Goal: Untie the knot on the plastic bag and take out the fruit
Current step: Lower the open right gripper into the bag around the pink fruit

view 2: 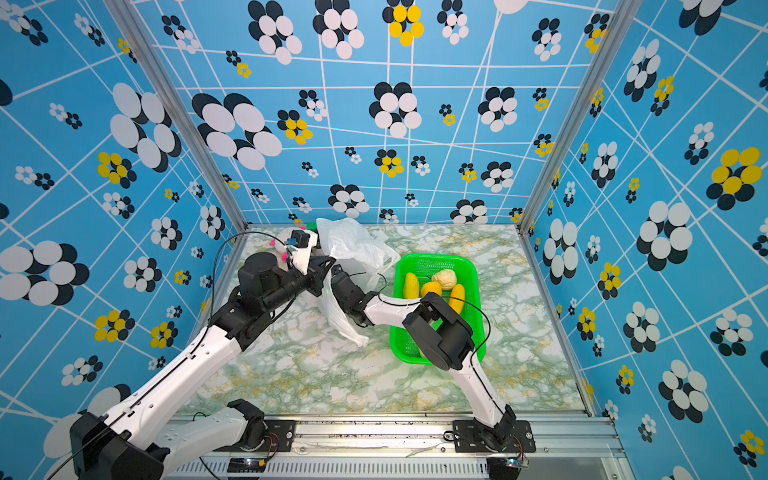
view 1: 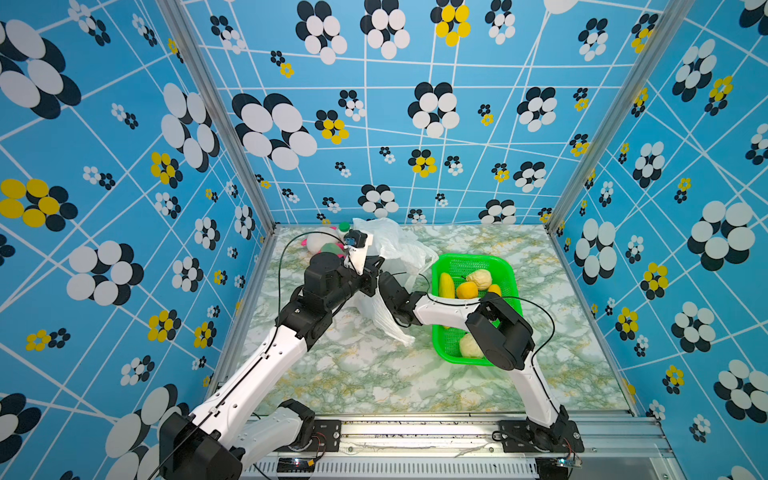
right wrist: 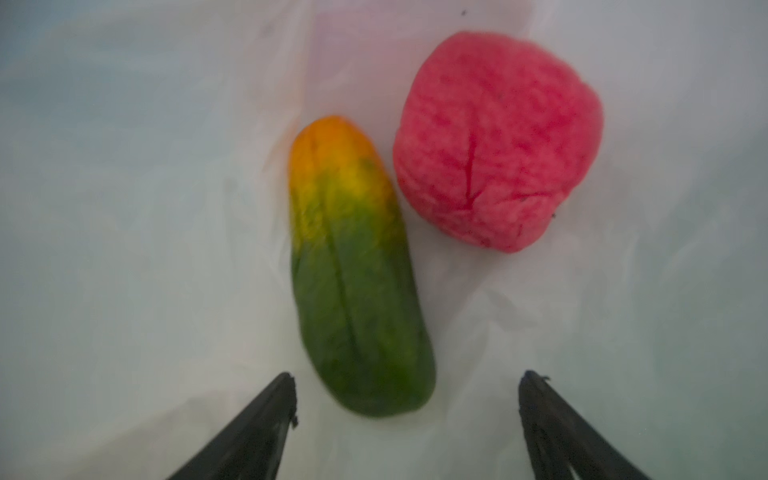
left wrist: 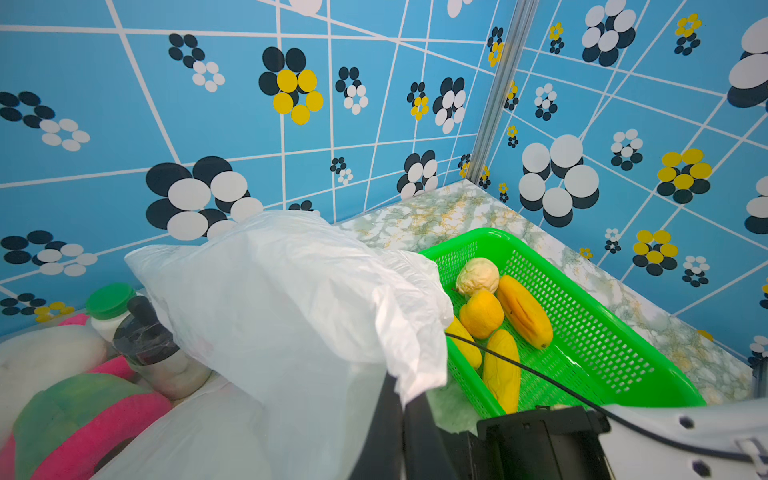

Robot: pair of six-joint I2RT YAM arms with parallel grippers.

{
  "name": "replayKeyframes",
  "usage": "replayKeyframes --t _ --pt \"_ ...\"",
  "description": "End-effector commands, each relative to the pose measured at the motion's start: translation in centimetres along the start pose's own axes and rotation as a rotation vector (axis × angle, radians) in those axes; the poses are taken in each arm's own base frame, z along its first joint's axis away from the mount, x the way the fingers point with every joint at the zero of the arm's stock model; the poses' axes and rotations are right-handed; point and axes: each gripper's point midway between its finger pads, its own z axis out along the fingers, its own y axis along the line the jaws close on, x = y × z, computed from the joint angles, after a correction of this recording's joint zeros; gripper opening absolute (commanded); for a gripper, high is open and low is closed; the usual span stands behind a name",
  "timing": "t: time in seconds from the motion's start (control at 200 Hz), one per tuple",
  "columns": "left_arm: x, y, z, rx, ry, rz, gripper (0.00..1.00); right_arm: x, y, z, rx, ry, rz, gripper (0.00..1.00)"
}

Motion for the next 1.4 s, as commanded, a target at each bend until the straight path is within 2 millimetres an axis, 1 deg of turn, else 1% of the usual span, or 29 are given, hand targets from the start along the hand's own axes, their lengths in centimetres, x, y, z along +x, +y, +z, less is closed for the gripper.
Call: replayKeyframes --t 0.0,0.075,0.125,0.145,0.16,0.19,0.2,0.21,0.225,0.265,0.35,0.45,0.53,0.585,0.66,0.74,0.775,0.82,0.96,1.004,1.014,1.049,1.054,1.064,1.134,1.339,1.394 --pt "-0.1 -0.5 -0.5 0.009 -0.004 0.005 0.0 -2.4 2.2 -2.9 -0.072 -0.077 -0.04 0.87" --pt "-0.4 -0.6 -0.7 0.013 -0.013 0.006 0.0 -2.4 2.3 -2.8 -0.056 -0.078 -0.053 0.9" --pt "-0.5 -0.7 -0.8 0.016 -0.018 0.003 0.0 -2.4 1.5 -2.0 -0.009 -0.071 -0.053 0.91" --pt "-0.6 -0.7 -0.9 0.017 -0.02 0.004 0.0 -2.9 1.3 -1.9 0.014 -0.075 -0.052 0.92" --pt "-0.6 -0.8 -0.9 0.019 -0.022 0.004 0.0 -1.9 0.7 -0.9 0.041 -0.048 -0.054 0.92" --pt "-0.7 -0.8 -1.0 0.022 -0.022 0.004 0.0 -1.9 0.1 -0.2 0.071 -0.029 -0.053 0.92" --pt "-0.7 -0.8 -1.0 0.022 -0.022 0.004 0.0 -1.3 -0.2 0.1 0.08 -0.013 -0.054 0.92" --pt "-0.7 -0.9 -1.1 0.025 -0.023 0.003 0.0 -2.2 0.0 0.2 0.078 -0.025 -0.048 0.92" --pt "-0.7 -0.9 -1.1 0.025 -0.022 0.004 0.0 -2.3 -0.2 0.5 0.082 -0.021 -0.042 0.92" --pt "-0.7 -0.9 -1.2 0.025 -0.023 0.005 0.0 -2.2 -0.8 1.4 0.091 -0.003 -0.028 0.92" --pt "-0.6 -0.9 -1.3 0.02 -0.023 0.008 0.0 -1.9 -1.2 2.6 0.083 0.017 -0.017 0.92" --pt "-0.6 -0.8 -1.2 0.02 -0.022 0.01 0.0 -1.1 -0.7 3.3 0.057 0.038 -0.012 0.9" --pt "-0.7 -0.9 -1.1 0.022 -0.023 0.011 0.0 -0.7 -0.5 3.5 0.048 0.048 -0.005 0.88" --pt "-0.7 -0.9 -1.0 0.025 -0.023 0.01 0.0 -0.4 -0.5 3.5 0.051 0.051 -0.004 0.84" --pt "-0.7 -0.9 -0.9 0.03 -0.023 0.008 0.0 -0.3 -0.6 3.3 0.055 0.052 0.002 0.77" --pt "-0.5 -0.9 -0.8 0.028 -0.019 0.005 0.0 -0.3 -0.8 2.7 0.06 0.049 0.007 0.63" --pt "-0.5 -0.9 -0.8 0.028 -0.017 0.004 0.0 -0.7 -0.7 2.3 0.059 0.04 0.01 0.57" --pt "-0.4 -0.8 -0.9 0.025 -0.016 0.004 0.0 -0.9 -0.7 1.7 0.059 0.03 0.014 0.52" --pt "-0.3 -0.6 -0.9 0.011 -0.018 0.007 0.0 -2.4 -0.6 -0.4 0.06 -0.005 0.025 0.43" --pt "-0.3 -0.5 -0.8 0.007 -0.017 0.008 0.0 -3.6 -0.5 -1.4 0.06 -0.032 0.033 0.41" --pt "-0.3 -0.5 -0.8 0.006 -0.018 0.008 0.0 -2.7 -0.9 -1.4 0.07 -0.014 0.031 0.4" --pt "-0.2 -0.4 -0.8 0.003 -0.018 0.01 0.0 -2.4 -1.1 -1.6 0.08 -0.007 0.031 0.38" --pt "-0.3 -0.4 -0.8 0.003 -0.018 0.011 0.0 -3.0 -1.0 -2.1 0.077 -0.02 0.033 0.38" --pt "-0.2 -0.4 -0.7 0.003 -0.017 0.01 0.0 -3.4 -0.9 -2.6 0.075 -0.029 0.035 0.37" --pt "0.0 -0.4 -0.6 0.004 -0.013 0.01 0.0 -4.3 -1.2 -4.3 0.082 -0.051 0.053 0.33" --pt "0.1 -0.5 -0.6 0.011 -0.009 0.009 0.0 -5.2 -3.1 -8.7 0.087 -0.102 0.149 0.25" --pt "0.1 -0.4 -0.7 0.004 -0.012 0.011 0.0 -5.3 -3.5 -10.1 0.077 -0.121 0.168 0.25"
